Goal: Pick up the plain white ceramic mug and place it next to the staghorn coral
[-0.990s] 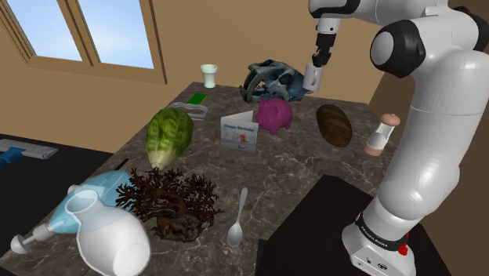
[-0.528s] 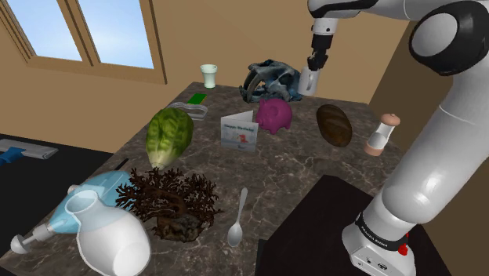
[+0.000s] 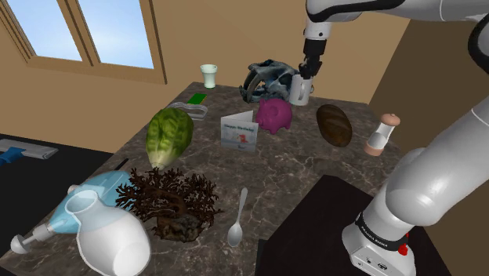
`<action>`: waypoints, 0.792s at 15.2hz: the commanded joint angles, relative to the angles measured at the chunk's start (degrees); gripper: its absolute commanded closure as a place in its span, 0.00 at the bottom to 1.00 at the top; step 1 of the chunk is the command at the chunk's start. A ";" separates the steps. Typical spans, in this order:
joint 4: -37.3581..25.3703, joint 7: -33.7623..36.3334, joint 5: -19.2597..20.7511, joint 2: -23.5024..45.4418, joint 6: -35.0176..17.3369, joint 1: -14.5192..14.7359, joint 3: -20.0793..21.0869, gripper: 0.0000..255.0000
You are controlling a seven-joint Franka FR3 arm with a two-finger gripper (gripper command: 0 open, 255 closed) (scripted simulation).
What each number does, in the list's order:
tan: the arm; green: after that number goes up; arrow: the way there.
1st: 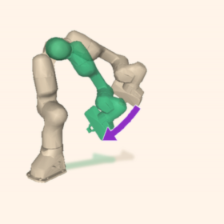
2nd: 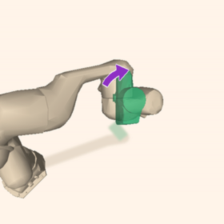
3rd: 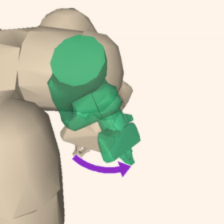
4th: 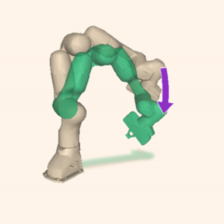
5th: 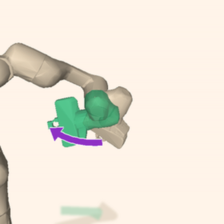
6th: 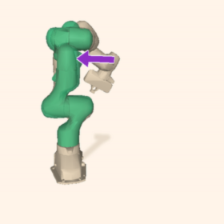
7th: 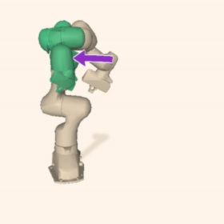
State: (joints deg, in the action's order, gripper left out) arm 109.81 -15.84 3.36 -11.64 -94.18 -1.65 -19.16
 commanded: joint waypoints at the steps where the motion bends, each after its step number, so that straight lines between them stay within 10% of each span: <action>1: 2.65 3.01 0.28 -2.80 0.08 0.90 1.81 1.00; 12: 12.93 18.50 -2.48 -13.17 0.30 5.84 12.67 1.00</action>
State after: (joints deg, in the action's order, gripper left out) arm 122.07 1.21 1.34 -24.59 -93.47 3.71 -7.46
